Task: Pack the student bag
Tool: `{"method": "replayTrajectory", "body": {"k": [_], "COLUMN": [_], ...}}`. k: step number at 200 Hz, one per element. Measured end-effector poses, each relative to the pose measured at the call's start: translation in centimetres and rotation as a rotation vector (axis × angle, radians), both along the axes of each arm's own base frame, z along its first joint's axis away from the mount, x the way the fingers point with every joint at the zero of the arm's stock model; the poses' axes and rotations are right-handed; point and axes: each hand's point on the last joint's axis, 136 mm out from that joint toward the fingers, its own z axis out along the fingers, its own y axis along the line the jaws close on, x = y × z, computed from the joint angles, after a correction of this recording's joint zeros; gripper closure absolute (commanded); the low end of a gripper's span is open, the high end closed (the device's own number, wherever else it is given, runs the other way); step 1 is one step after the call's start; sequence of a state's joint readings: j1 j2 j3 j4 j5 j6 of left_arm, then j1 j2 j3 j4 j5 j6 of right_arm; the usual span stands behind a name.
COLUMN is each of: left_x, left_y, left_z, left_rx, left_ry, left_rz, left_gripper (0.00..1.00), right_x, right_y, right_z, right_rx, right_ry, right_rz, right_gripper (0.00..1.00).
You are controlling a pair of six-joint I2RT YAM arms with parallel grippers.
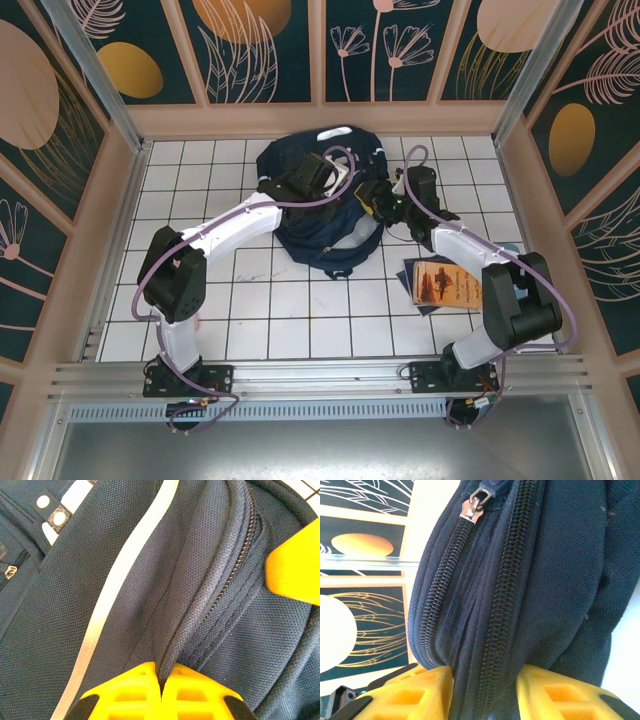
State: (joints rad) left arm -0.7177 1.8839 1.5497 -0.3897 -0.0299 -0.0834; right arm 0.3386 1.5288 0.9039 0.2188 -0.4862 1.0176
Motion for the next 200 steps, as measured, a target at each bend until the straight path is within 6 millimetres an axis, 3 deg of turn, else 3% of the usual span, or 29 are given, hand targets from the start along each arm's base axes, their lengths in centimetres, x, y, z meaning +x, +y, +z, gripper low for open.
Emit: {"method": "replayTrajectory", "body": {"k": [8,31,41,58,79,106,122,154,200], "left_x": [0.0,0.0,-0.1,-0.6,-2.4,-5.4,-7.1,-10.1,-11.0], "left_y": [0.0,0.1,0.3,1.2,3.3,5.6,6.1,5.5,3.4], "left_z": [-0.1,-0.1,0.4,2.3,5.3,6.7,5.5,-0.7,-5.3], "left_rx": [0.001,-0.007,-0.025,-0.072,-0.152,-0.246,-0.280,-0.283,-0.246], "left_ry": [0.002,0.009,0.008,-0.008,-0.037,-0.031,0.013,0.200,0.305], "left_rz": [0.000,0.018,0.038,0.098,0.166,0.201,0.194,0.168,0.139], "left_gripper": [0.98,0.71,0.58,0.48,0.40,0.40,0.42,0.46,0.57], "right_x": [0.0,0.1,0.1,0.1,0.2,0.4,0.5,0.7,0.8], "right_y": [0.0,0.3,0.2,0.2,0.3,0.4,0.5,0.6,0.7], "right_z": [0.1,0.5,0.5,0.4,0.6,1.1,1.5,2.1,2.3], "right_rx": [-0.004,-0.004,-0.005,-0.007,-0.002,0.015,0.032,0.045,0.049], "right_ry": [-0.008,-0.021,-0.022,-0.018,-0.029,-0.043,-0.047,-0.059,-0.066], "right_rz": [0.007,0.013,0.013,0.012,0.013,0.010,0.008,0.007,0.010], "right_gripper": [0.78,0.86,0.87,0.88,0.88,0.88,0.89,0.89,0.89]}}
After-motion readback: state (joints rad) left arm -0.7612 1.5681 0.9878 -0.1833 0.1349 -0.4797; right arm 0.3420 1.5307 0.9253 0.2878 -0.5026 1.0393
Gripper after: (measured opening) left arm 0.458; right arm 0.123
